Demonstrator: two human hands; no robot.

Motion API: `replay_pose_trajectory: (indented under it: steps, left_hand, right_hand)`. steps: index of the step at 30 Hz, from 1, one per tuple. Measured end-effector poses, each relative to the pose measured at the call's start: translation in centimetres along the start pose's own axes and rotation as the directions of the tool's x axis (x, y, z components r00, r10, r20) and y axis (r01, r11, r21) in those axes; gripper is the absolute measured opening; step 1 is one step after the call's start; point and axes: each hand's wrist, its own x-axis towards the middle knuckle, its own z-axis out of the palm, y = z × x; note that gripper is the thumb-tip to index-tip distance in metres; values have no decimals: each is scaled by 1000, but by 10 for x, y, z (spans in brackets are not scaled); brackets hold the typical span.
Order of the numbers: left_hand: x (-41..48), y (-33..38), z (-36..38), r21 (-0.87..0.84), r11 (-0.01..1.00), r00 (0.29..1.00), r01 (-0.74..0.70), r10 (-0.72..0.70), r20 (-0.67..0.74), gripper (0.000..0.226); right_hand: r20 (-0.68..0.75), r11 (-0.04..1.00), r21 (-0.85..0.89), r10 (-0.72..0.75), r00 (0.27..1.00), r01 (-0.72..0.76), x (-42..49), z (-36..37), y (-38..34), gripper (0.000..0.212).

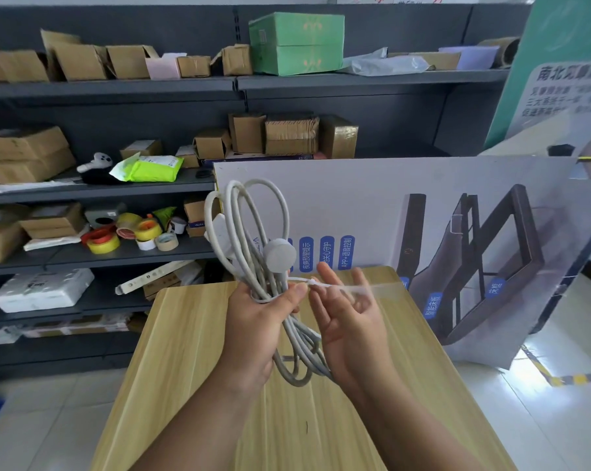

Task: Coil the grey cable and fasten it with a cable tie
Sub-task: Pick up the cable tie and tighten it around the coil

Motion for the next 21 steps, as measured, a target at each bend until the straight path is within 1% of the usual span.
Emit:
replay_pose_trajectory:
  steps: [1,2,3,4,5,6,7,8,12,13,16,18,21]
  left_hand:
    - [0,0,0,-9,1000,1000,3,-3,8,20]
    - [-1,1,0,-16,1000,1000,8,-8,14,20]
    - [-1,1,0,-21,1000,1000,14,-13,16,19]
    - [-1,1,-1,-21,1000,1000,17,-17,16,18]
    - [0,1,-1,-10,1000,1000,16,-15,15,18]
    - [0,0,-2,12,1000,1000,13,-14,17,17]
    - [0,-1,-3,35,999,1000,15,-16,21,17]
    - [-1,-2,-3,48,999,999,22,-23,25,17]
    - [0,-5,-3,67,997,998,41,-44,54,16]
    - [1,-5,-3,77,996,997,41,-46,64,16]
    - [2,-5,-1,84,995,993,45,-54,106,15]
    - [2,-5,-1,75,996,987,57,-68,147,20]
    - [3,-8,-1,83,993,984,85,-97,153,25]
  right_hand:
    - [21,990,129,56,998,-59,1,0,-1,108]
    - [36,981,177,75,997,-81,0,0,-2,102]
    - [43,990,123,61,997,-66,-1,-1,-2,92]
    - [44,999,-45,10,999,-8,-2,-2,-3,74]
    - [45,954,-285,-82,996,92,-3,-1,-4,50]
    - [57,850,-490,-191,980,194,-3,-1,-4,27]
    - [81,758,-600,-261,962,256,-2,-2,-4,11]
    - [92,711,-646,-290,952,279,-1,-2,-5,4]
    - [119,618,-734,-291,949,282,0,-2,-4,5]
    - [111,608,-745,-289,951,272,1,-2,-4,4]
    - [69,638,-734,-271,960,233,2,-2,-3,8]
    - [53,674,-703,-268,962,226,4,-4,-5,11]
    - [59,667,-715,-240,969,209,6,-5,-9,12]
